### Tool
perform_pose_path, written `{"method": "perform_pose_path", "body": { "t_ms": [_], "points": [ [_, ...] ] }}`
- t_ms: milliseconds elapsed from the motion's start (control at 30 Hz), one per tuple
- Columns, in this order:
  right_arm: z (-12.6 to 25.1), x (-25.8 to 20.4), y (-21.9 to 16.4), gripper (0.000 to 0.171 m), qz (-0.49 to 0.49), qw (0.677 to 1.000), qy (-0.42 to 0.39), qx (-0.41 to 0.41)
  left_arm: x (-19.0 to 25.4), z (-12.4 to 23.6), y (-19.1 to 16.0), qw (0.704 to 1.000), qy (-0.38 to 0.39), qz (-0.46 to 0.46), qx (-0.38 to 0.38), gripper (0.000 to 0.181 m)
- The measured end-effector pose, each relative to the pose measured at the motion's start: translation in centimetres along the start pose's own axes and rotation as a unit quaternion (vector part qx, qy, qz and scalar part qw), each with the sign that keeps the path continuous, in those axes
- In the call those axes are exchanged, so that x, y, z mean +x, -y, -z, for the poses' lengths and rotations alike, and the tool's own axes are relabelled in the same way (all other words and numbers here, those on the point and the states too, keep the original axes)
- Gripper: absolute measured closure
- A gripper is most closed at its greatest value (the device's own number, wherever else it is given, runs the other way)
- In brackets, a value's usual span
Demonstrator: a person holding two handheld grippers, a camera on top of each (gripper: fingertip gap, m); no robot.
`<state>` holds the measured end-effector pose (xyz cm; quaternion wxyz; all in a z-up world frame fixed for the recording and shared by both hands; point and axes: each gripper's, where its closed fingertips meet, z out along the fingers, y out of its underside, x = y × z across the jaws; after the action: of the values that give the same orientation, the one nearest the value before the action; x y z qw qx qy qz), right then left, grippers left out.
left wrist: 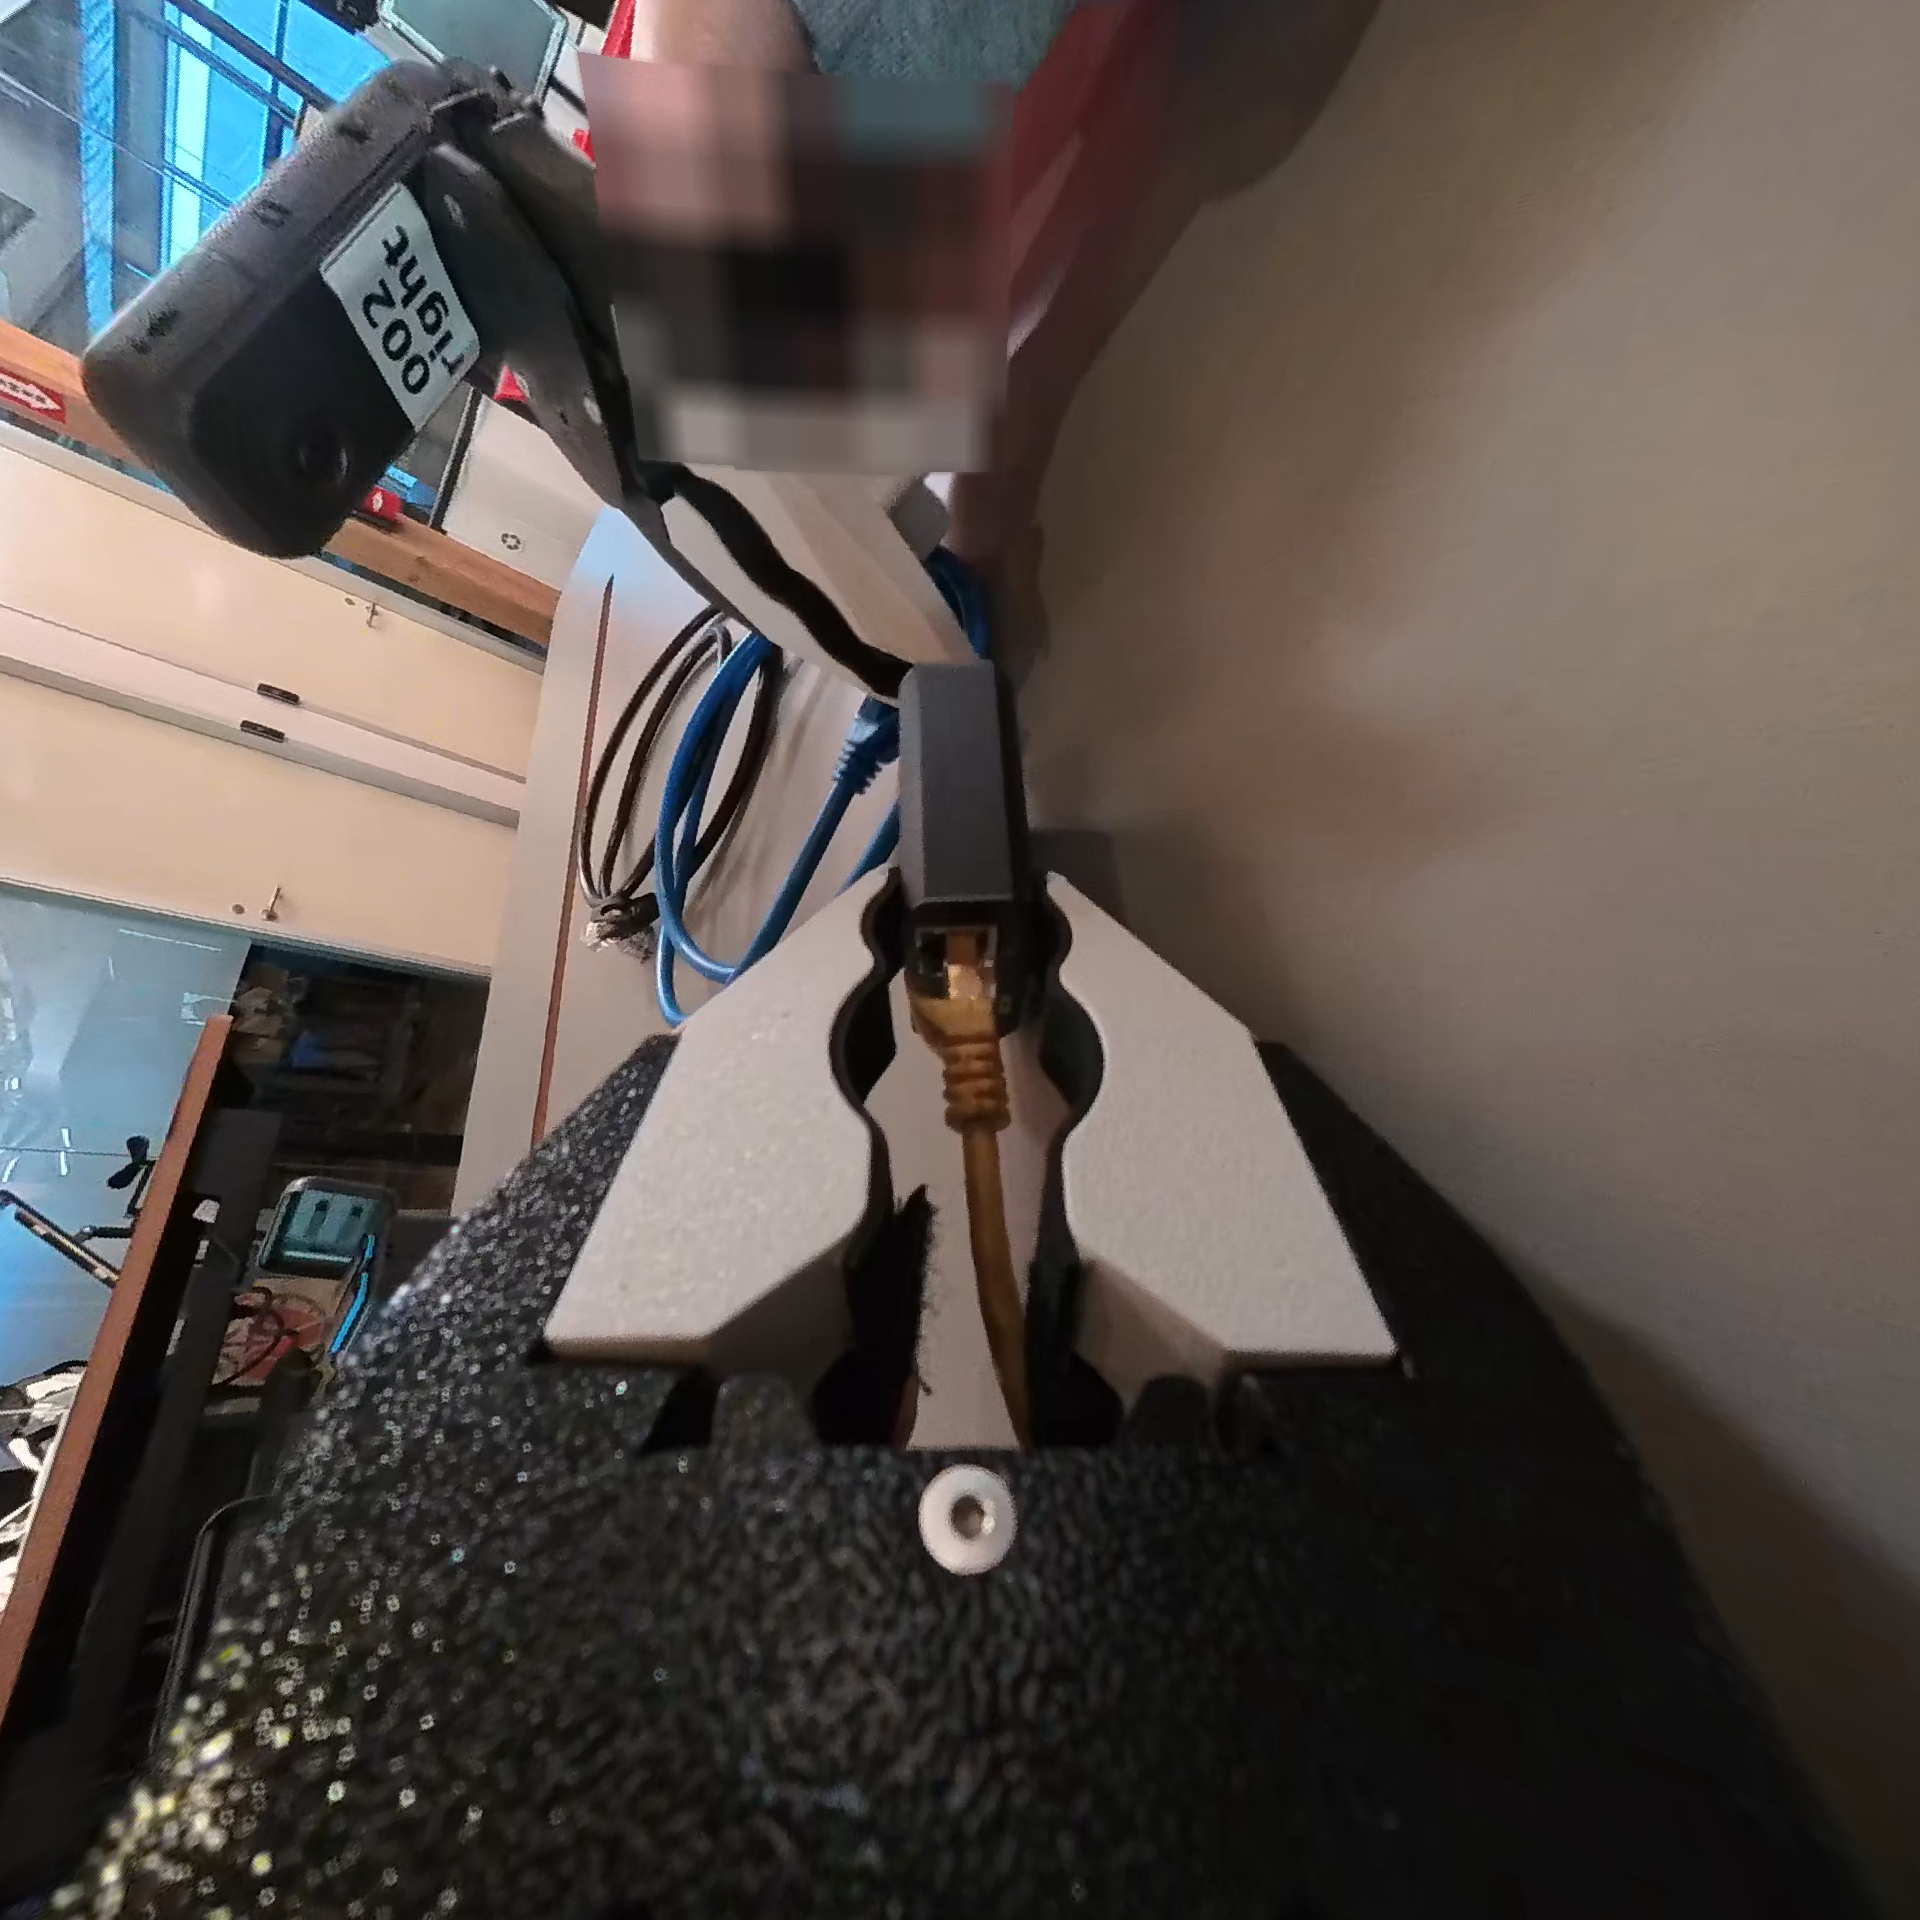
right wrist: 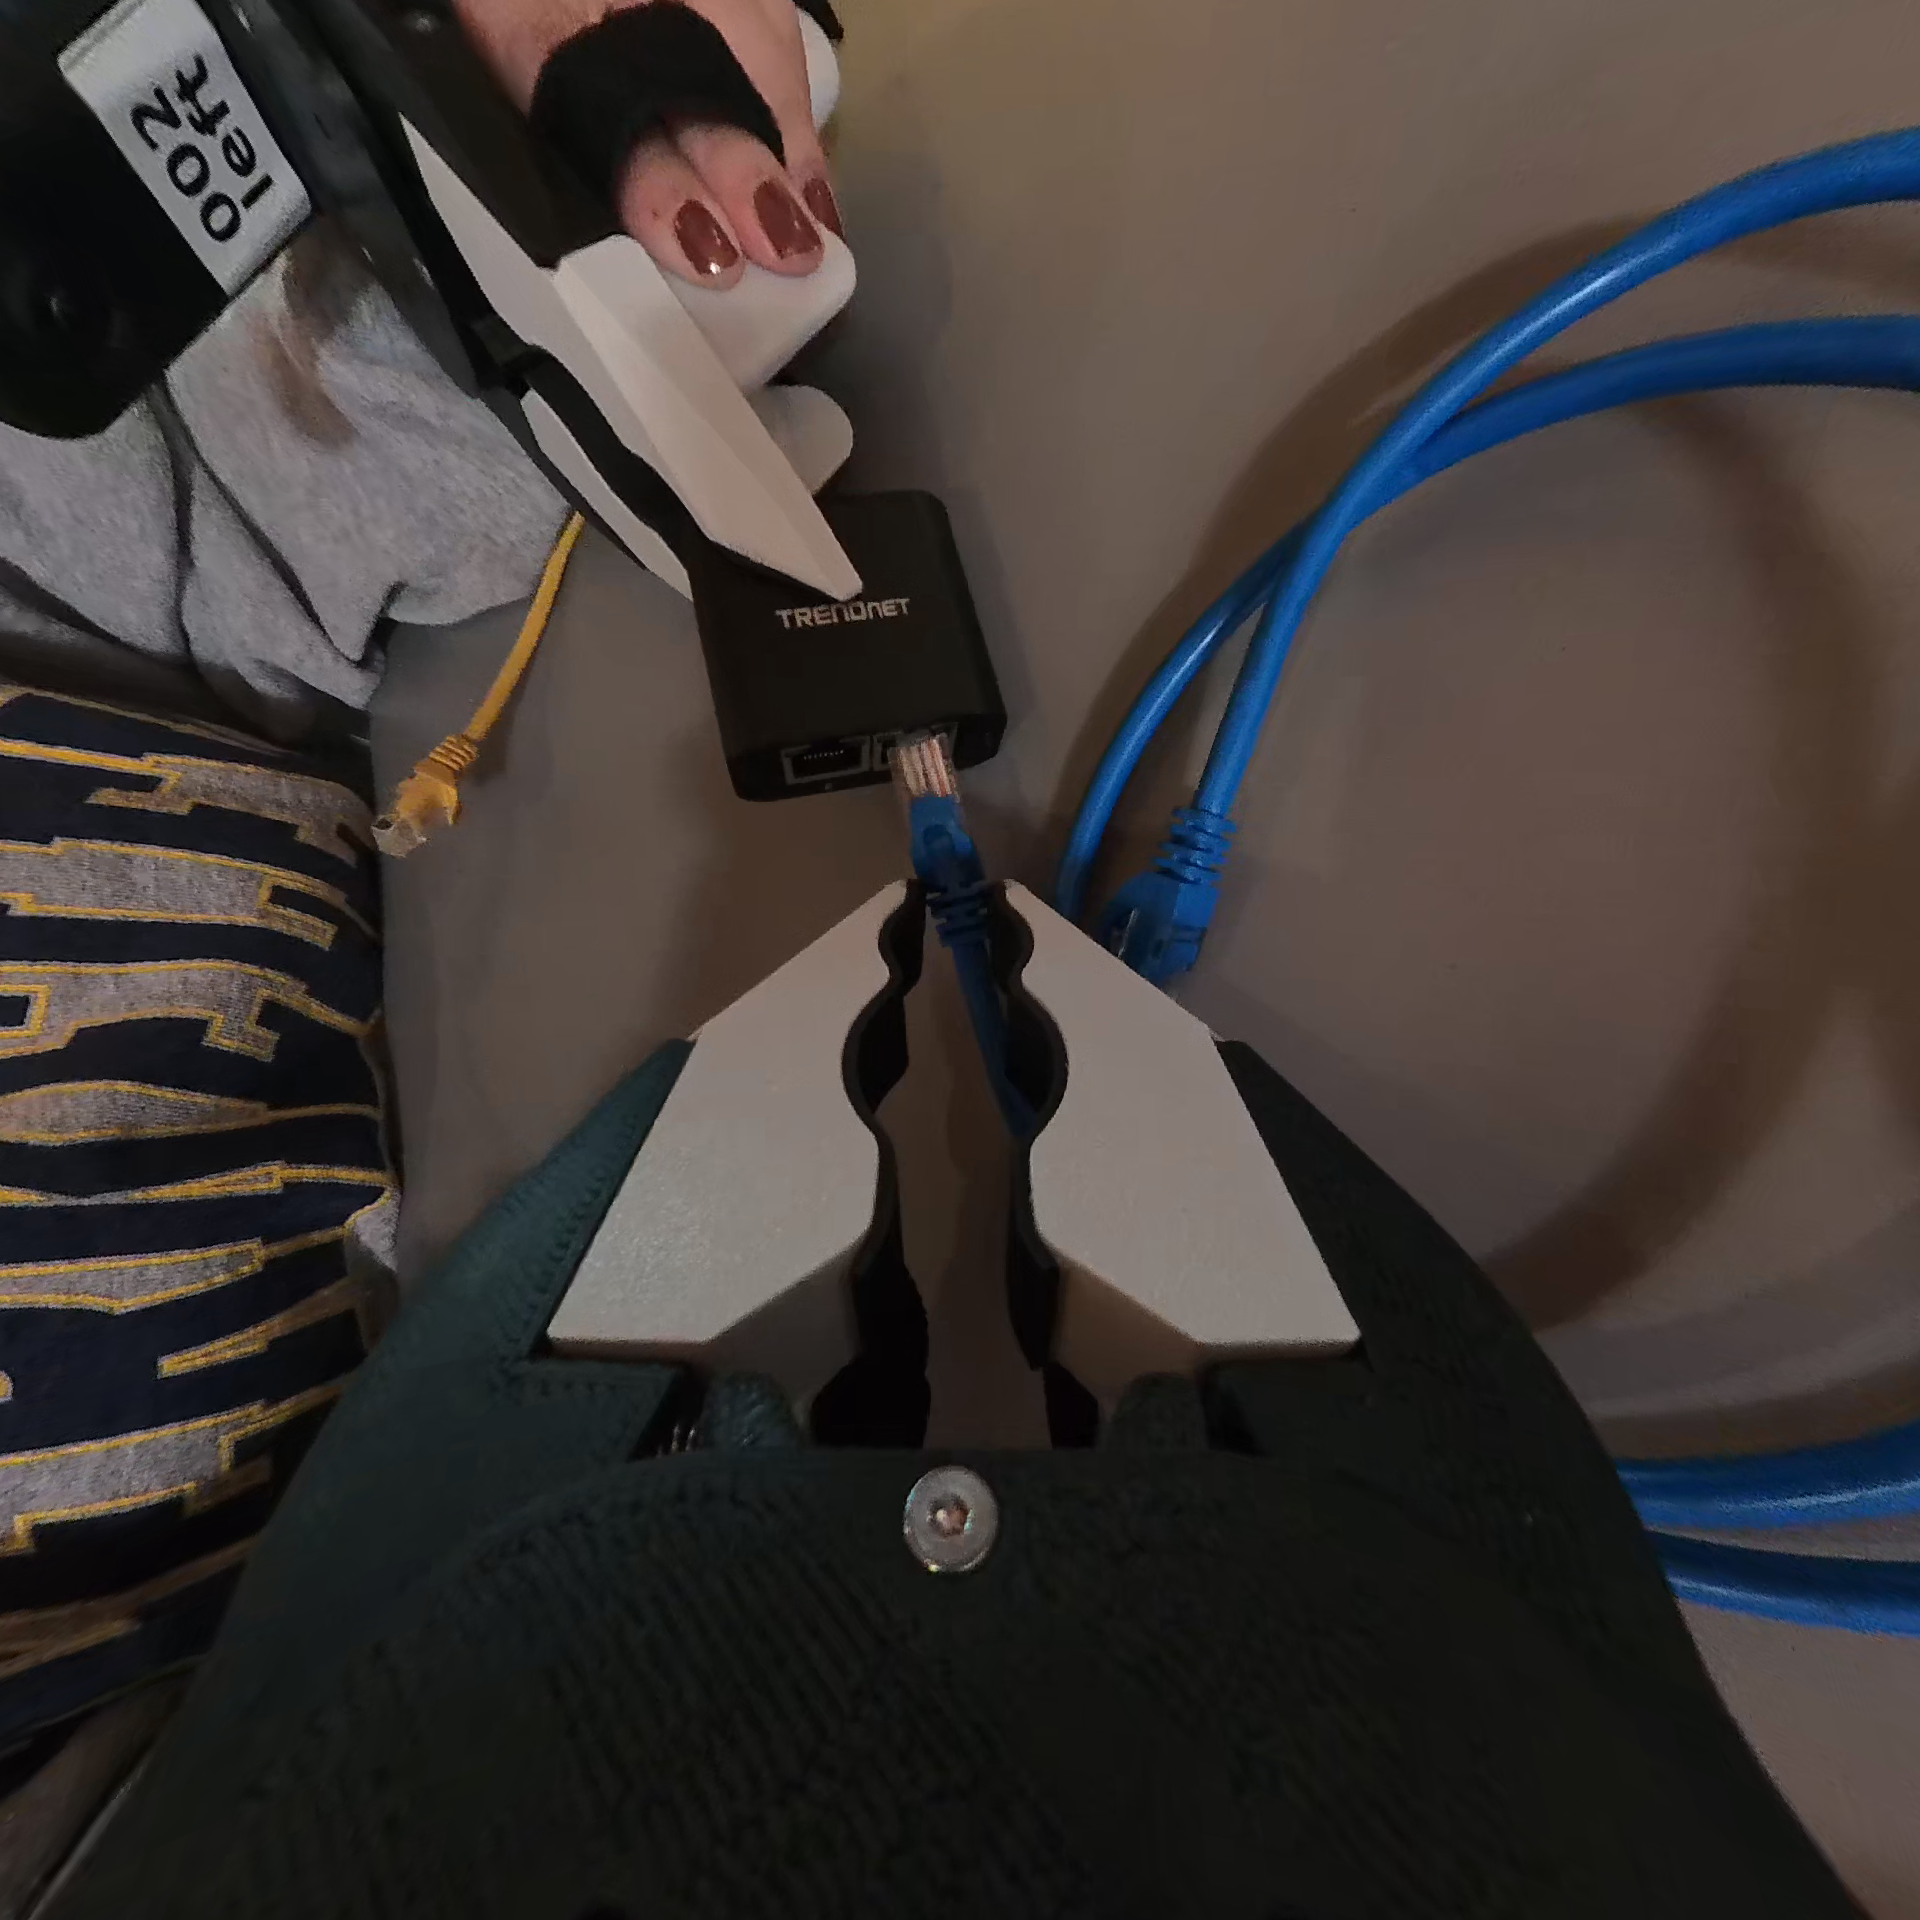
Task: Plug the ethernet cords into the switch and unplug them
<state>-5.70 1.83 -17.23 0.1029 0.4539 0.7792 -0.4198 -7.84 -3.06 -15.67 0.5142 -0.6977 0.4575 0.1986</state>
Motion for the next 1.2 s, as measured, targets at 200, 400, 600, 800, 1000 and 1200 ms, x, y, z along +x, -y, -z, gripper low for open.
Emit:
{"method": "perform_pose_path", "body": {
  "t_ms": [200,400,600,800,1000,1200],
  "points": [
    [-0.1,-0.1,-0.2,0.16,0.008,1.0,0.001,-0.008,0.1,0.1,0.2,1.0,0.001,-0.02,-0.008,0.16],
    [-0.2,-0.4,-0.7,0.16,0.03,0.999,0.01,-0.019,0.5,0.2,0.7,0.998,-0.001,-0.055,-0.02,0.16],
    [-0.2,-0.6,-0.7,0.161,0.053,0.998,0.014,-0.016,0.7,0.4,0.9,0.999,-0.004,-0.045,-0.012,0.159],
    [-0.3,-0.5,-0.8,0.16,0.032,0.999,-0.009,-0.033,0.7,0.4,0.8,0.999,-0.001,-0.052,-0.012,0.16],
    [-0.4,-0.6,-0.5,0.161,-0.004,1.0,0.014,-0.021,0.7,0.4,0.8,0.986,0.019,-0.153,-0.063,0.16],
    [-0.6,-0.8,-0.4,0.161,0.029,0.999,0.014,-0.019,0.7,0.2,0.9,0.989,0.024,-0.136,-0.053,0.16]
  ]
}}
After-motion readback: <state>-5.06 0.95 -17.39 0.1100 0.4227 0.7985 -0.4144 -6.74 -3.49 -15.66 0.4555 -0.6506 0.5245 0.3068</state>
